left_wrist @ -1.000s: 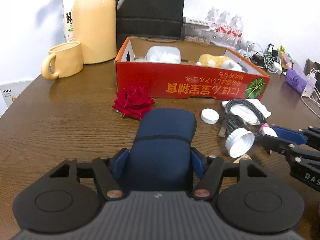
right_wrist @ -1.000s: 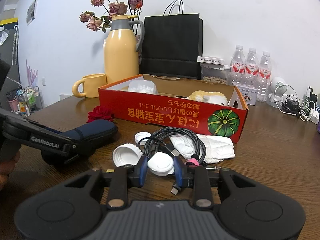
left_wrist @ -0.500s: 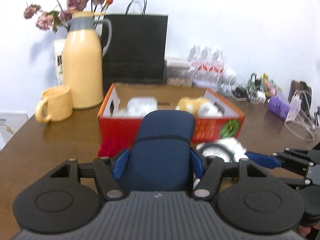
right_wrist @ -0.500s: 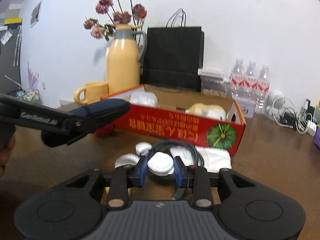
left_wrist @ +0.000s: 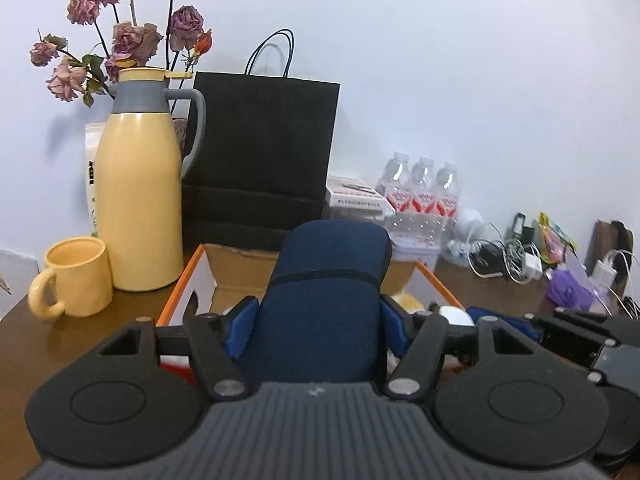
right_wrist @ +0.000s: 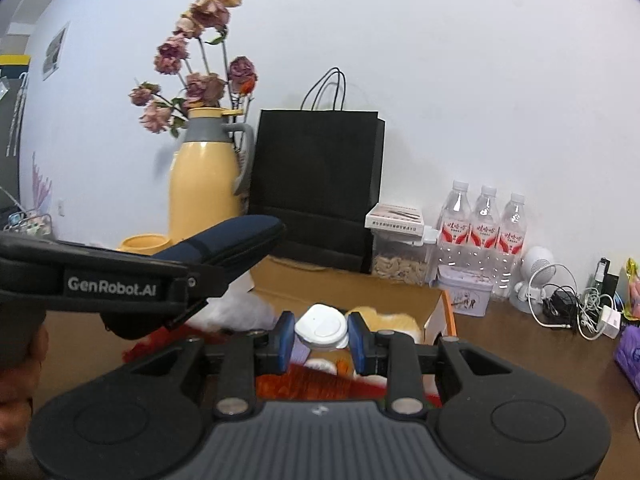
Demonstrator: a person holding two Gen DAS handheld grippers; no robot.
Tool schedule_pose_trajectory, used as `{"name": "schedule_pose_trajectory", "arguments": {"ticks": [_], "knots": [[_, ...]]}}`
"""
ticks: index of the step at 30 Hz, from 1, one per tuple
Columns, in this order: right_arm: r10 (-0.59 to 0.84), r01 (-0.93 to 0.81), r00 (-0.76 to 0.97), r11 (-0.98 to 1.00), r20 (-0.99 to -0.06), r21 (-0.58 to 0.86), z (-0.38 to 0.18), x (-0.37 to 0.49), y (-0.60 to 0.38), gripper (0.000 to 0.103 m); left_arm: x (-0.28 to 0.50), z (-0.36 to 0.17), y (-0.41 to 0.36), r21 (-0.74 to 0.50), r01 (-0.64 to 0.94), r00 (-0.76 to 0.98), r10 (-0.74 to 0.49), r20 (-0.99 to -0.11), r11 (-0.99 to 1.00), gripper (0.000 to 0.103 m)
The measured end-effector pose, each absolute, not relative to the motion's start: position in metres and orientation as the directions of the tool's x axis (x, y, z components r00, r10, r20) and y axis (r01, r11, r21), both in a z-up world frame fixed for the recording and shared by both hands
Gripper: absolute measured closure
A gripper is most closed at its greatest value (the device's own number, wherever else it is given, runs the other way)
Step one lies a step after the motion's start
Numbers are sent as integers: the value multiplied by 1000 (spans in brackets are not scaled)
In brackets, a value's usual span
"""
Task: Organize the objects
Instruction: 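Lower the case and cap into the box and open both tools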
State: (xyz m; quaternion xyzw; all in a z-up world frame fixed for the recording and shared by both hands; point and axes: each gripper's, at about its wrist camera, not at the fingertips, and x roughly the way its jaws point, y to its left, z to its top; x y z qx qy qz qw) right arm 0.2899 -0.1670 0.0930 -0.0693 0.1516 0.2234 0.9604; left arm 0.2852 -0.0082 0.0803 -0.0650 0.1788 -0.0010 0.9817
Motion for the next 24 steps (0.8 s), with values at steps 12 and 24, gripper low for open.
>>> {"name": "schedule_pose_trajectory", "arguments": {"ticks": [12, 24], "knots": [[407, -436, 829, 900, -385, 13, 63, 392, -151, 76, 371, 54, -9, -115, -21, 918, -27, -397, 993, 38], [384, -417, 806, 908, -451, 29, 37, 417, -157, 71, 380, 43, -7, -74, 0, 924, -28, -380, 997, 25]]}}
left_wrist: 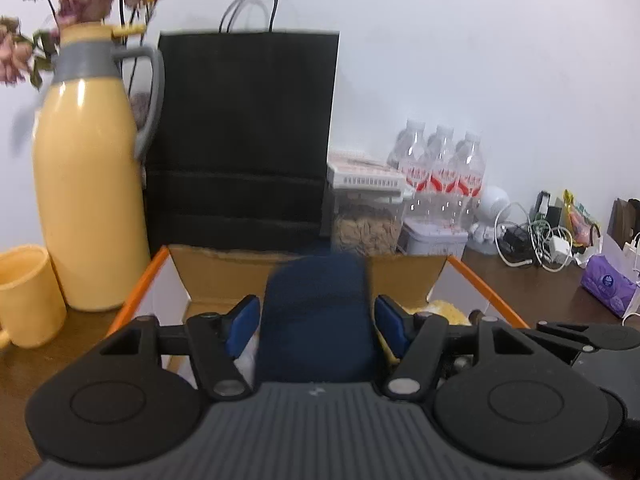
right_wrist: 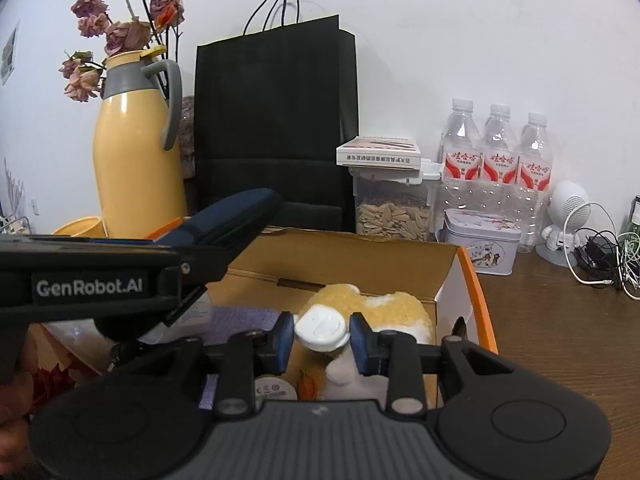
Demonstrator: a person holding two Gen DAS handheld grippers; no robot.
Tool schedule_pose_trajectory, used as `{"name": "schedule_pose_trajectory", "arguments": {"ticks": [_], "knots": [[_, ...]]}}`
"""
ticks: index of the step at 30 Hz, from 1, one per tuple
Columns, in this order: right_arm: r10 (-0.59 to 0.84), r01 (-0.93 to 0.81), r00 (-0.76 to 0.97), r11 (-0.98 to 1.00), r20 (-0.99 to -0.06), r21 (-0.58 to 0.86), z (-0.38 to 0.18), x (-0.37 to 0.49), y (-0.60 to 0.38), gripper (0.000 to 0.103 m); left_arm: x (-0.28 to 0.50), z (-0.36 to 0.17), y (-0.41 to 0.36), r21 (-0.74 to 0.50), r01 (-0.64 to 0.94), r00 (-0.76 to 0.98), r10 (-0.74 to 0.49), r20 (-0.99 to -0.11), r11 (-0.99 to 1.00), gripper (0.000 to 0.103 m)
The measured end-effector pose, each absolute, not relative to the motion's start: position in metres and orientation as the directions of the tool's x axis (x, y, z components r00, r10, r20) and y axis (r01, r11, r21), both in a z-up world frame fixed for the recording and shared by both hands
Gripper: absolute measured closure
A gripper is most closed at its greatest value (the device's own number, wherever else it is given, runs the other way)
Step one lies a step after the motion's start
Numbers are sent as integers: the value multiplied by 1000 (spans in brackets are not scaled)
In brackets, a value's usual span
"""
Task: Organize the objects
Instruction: 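Lower the case and cap into the box and open both tools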
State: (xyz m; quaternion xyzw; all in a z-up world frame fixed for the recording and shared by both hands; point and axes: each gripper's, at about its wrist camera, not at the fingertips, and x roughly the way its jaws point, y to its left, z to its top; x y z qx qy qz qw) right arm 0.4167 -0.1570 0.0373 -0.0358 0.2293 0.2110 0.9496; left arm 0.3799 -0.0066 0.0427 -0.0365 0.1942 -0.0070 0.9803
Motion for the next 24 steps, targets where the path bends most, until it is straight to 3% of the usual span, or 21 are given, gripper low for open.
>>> {"name": "schedule_pose_trajectory", "arguments": {"ticks": [1, 2, 3, 5, 7, 15, 24], "knots": [[386, -419, 805, 907, -450, 29, 38, 416, -157, 63, 377, 44, -6, -70, -7, 931, -19, -364, 998, 17], [388, -420, 806, 907, -447, 28, 38, 414, -157, 51, 374, 46, -6, -72, -15, 939, -11, -343, 997, 0], [388, -421, 808, 907, -442, 27, 39, 412, -158, 43, 370, 47, -5, -75, -21, 946, -4, -323, 997, 0], [386, -418, 815, 908, -433, 23, 42, 408, -159, 11, 367, 49, -3, -79, -35, 952, 9, -305, 996, 0], [384, -415, 821, 910, -422, 22, 45, 405, -159, 0, 366, 49, -1, -93, -50, 952, 19, -307, 994, 0], [377, -411, 835, 912, -402, 1, 53, 394, -156, 0, 355, 58, 6, -117, -67, 957, 31, -289, 991, 0], [370, -408, 850, 912, -375, -24, 58, 368, -168, 0, 318, 65, 8, -117, 18, 969, -46, -242, 993, 0]]}}
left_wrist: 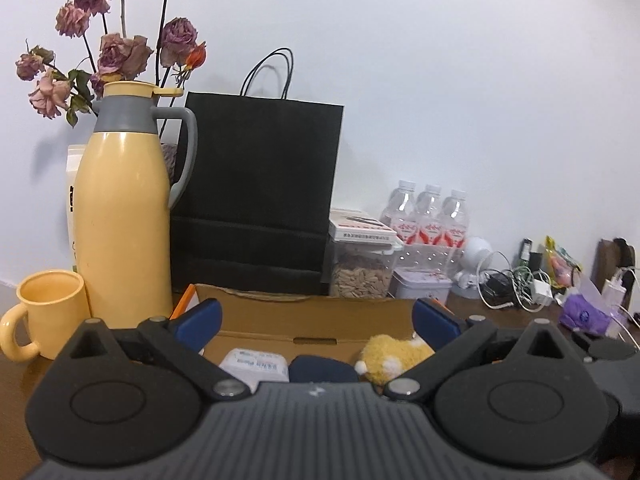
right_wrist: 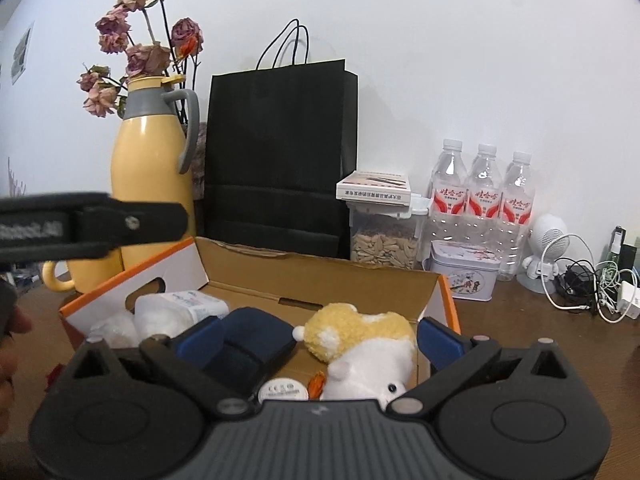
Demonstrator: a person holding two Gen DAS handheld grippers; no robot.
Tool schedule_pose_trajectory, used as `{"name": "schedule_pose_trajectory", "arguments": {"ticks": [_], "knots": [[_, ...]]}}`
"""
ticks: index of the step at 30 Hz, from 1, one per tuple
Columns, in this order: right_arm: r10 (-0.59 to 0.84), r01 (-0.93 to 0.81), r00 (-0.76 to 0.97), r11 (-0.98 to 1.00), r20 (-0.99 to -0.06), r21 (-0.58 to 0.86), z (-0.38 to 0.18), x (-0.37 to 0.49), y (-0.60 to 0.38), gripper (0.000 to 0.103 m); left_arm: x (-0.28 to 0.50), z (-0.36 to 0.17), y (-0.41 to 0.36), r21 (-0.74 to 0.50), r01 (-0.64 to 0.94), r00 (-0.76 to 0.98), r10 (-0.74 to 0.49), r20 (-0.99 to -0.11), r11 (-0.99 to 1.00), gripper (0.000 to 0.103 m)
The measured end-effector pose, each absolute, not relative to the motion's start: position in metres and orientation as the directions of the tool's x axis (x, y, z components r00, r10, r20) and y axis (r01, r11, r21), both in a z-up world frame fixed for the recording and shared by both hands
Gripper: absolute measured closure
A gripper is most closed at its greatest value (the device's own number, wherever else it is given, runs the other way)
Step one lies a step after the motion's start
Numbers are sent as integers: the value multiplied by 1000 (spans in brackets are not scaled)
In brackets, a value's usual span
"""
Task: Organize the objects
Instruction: 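Lower the case and cap into the box and open both tools, then move both tools back over the table items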
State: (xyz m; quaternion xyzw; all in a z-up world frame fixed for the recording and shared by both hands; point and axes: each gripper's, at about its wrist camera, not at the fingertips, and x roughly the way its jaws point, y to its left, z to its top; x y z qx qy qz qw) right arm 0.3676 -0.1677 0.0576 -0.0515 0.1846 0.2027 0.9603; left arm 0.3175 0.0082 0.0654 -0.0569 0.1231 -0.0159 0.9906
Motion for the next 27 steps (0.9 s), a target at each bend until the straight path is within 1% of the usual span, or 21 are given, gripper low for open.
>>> {"name": "schedule_pose_trajectory", "arguments": {"ticks": [9, 17, 27], "knots": [[362, -411, 850, 910, -382, -52, 51, 329, -181, 0, 280, 47, 12, -100, 40, 958, -66, -279, 994, 0], [357, -408, 839, 912, -411, -40, 33, 291, -197, 0, 247, 23, 19, -100, 9, 943, -42, -330, 995, 0], [351, -400, 832, 916, -430, -27, 21, 252, -215, 0, 206, 4, 26, -85, -25, 931, -8, -364, 996, 0]]}}
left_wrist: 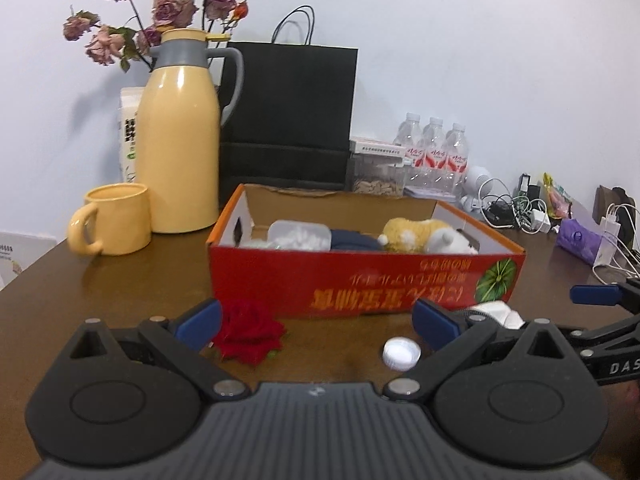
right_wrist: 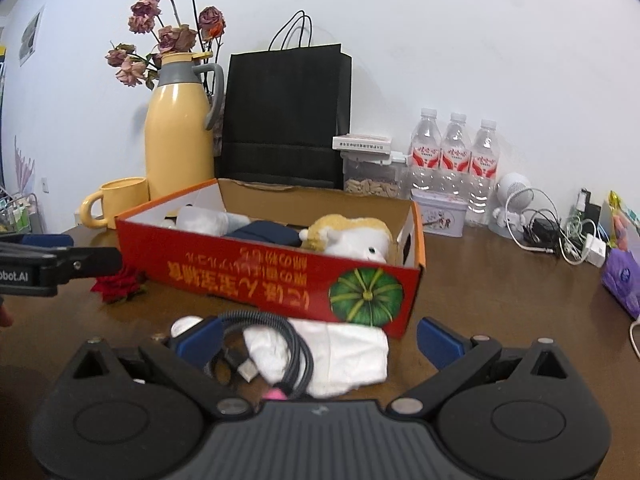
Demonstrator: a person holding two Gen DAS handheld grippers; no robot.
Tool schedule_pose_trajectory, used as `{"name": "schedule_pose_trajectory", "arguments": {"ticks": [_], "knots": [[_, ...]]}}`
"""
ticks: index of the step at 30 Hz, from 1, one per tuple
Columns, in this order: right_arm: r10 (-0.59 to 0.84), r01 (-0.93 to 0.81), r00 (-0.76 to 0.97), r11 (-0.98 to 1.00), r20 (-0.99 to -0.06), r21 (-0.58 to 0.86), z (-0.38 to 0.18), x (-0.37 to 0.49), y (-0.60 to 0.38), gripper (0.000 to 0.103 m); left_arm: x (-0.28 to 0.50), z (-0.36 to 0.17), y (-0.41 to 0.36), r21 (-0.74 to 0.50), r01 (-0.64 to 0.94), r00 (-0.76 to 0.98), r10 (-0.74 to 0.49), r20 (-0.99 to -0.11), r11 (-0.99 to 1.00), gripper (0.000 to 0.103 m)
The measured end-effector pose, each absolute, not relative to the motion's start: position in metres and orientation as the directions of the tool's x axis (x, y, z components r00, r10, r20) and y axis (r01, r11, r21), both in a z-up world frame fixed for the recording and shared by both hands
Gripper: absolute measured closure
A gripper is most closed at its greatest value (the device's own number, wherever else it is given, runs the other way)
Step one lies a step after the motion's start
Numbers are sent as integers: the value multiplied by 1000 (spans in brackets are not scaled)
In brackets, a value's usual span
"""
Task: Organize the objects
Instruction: 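Move both tools back over the table items, then grasp a thin black cable with the right tool while the left grasps the ridged white cap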
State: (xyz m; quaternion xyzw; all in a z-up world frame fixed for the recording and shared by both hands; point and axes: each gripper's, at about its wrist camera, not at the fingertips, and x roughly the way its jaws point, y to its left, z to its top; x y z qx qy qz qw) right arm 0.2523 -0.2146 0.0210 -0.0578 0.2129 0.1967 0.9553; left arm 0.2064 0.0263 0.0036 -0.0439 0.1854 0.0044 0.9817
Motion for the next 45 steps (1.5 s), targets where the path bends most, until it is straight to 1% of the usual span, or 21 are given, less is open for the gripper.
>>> {"name": "schedule_pose_trajectory", "arguments": {"ticks": [5, 10, 20, 22, 24, 25, 29, 30, 31, 32, 33, 34, 35, 37, 38, 40, 43, 45], "knots": [[356, -409, 822, 912, -445, -27, 16, 238, -218, 0, 192, -4, 32, -105, -38, 919, -6, -394, 994, 0], [358, -417, 808, 908, -468, -24, 12, 230, -217, 0, 184, -5, 36, -121, -47, 920, -4, -391, 991, 0], [346, -431, 781, 901, -519, -48, 7, 232, -207, 0, 189, -7, 37, -132, -56, 907, -4, -420, 990, 0], [348, -435, 783, 899, -515, -54, 7, 232, -206, 0, 189, -7, 38, -136, -57, 907, -6, -422, 989, 0], [345, -434, 802, 898, -487, -77, 9, 231, -202, 1, 189, -7, 38, -141, -58, 906, -7, -423, 988, 0], [350, -442, 804, 892, -480, -89, 9, 231, -200, 5, 189, -7, 39, -143, -59, 906, -7, -424, 988, 0], [395, -492, 774, 867, -495, -76, 10, 241, -188, 27, 189, -7, 40, -151, -60, 905, -10, -425, 987, 0], [407, -502, 767, 862, -496, -69, 11, 243, -185, 29, 190, -7, 40, -153, -60, 904, -11, -427, 986, 0], [417, -509, 761, 859, -497, -60, 12, 245, -182, 35, 190, -7, 40, -155, -61, 903, -12, -428, 986, 0], [426, -517, 755, 855, -499, -52, 13, 249, -179, 43, 190, -7, 41, -157, -61, 903, -12, -429, 986, 0], [430, -522, 750, 852, -502, -50, 13, 252, -176, 47, 190, -7, 41, -160, -61, 903, -14, -430, 985, 0], [430, -525, 747, 849, -507, -53, 13, 255, -173, 56, 190, -7, 41, -162, -61, 903, -15, -430, 985, 0], [431, -530, 743, 846, -513, -57, 12, 259, -171, 62, 190, -7, 42, -163, -60, 902, -17, -431, 985, 0], [436, -543, 730, 838, -526, -60, 10, 266, -165, 67, 190, -8, 42, -167, -57, 902, -21, -432, 984, 0], [438, -549, 724, 834, -533, -61, 9, 269, -163, 72, 190, -8, 42, -169, -56, 901, -23, -433, 984, 0], [437, -557, 712, 828, -550, -63, 6, 276, -160, 77, 191, -8, 43, -177, -53, 899, -30, -436, 983, 0], [446, -568, 686, 822, -575, -41, 0, 282, -159, 82, 192, -8, 44, -185, -51, 897, -36, -440, 981, 0], [456, -576, 675, 817, -580, -27, -1, 283, -159, 82, 192, -8, 44, -187, -50, 896, -39, -442, 981, 0]]}}
